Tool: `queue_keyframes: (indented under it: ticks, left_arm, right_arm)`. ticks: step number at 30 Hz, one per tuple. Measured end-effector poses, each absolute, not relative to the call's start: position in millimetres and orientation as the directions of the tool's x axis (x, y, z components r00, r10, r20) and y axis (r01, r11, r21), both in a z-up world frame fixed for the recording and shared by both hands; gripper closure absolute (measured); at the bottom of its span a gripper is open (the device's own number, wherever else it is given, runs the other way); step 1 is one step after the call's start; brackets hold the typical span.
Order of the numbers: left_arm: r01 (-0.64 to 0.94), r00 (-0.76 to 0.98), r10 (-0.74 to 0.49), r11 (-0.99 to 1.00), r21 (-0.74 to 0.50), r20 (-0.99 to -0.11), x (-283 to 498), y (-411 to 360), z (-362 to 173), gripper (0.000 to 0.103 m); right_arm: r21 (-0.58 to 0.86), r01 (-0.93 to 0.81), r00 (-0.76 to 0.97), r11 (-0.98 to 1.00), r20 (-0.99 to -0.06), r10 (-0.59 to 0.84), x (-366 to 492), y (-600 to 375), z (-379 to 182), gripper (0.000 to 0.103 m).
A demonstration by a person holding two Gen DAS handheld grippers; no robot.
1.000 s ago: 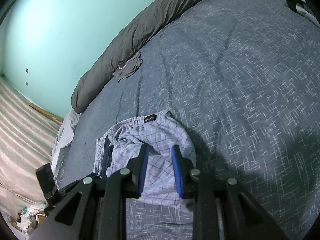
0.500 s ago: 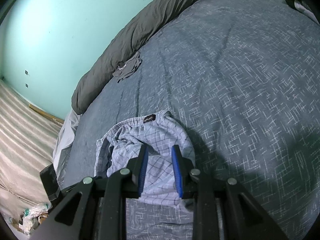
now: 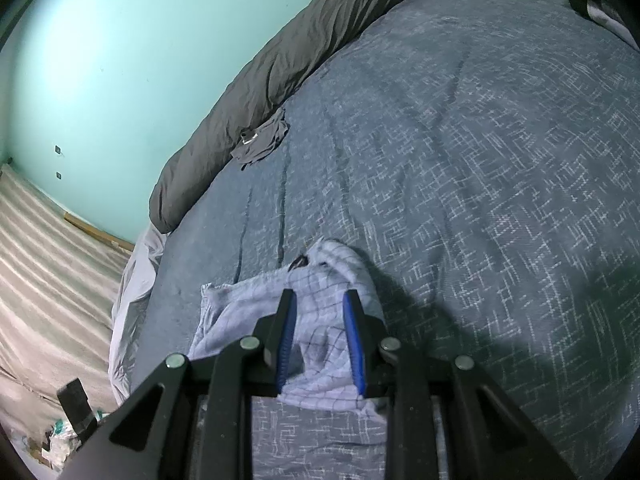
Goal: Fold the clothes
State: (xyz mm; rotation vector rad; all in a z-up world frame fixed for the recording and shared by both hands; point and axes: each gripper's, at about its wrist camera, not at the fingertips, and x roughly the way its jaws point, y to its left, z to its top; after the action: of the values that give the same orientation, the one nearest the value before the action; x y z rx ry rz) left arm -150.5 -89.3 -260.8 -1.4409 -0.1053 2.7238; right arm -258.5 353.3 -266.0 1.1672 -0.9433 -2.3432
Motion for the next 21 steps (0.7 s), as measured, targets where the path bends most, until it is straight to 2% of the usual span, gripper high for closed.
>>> queue_keyframes:
  ticks: [5, 9, 14, 16, 21]
  left_arm:
    - [0.035, -0.526, 0.075, -0.993, -0.109, -0.847, -153, -101, -272, 0.101]
    - [0.029, -0.571, 0.087, -0.992, -0.127, -0.816, -174, -93, -259, 0.076]
    - [-0.044, -0.585, 0.112, -0.993, -0.106, -0.804, -227, -60, -256, 0.064]
    - [-0.065, -0.57, 0.121, -0.993, -0.102, -0.813, -249, -47, -263, 0.053]
    - [-0.089, -0.531, 0.141, -0.99, -0.111, -0.835, -295, -24, -286, 0.052]
  right_arm:
    - [0.699, 0.024, -0.59, -0.714, -0.567, -0.575, -261, 351, -267, 0.08]
    - [0.698, 0.019, -0.59, -0.716, -0.571, -0.572, -262, 352, -269, 0.08]
    - [0.697, 0.016, -0.586, -0.717, -0.575, -0.572, -264, 352, -272, 0.08]
    - [0.696, 0.017, -0.584, -0.718, -0.576, -0.572, -264, 351, -272, 0.08]
    - [0.693, 0.009, -0.583, -0.721, -0.582, -0.567, -266, 355, -276, 0.08]
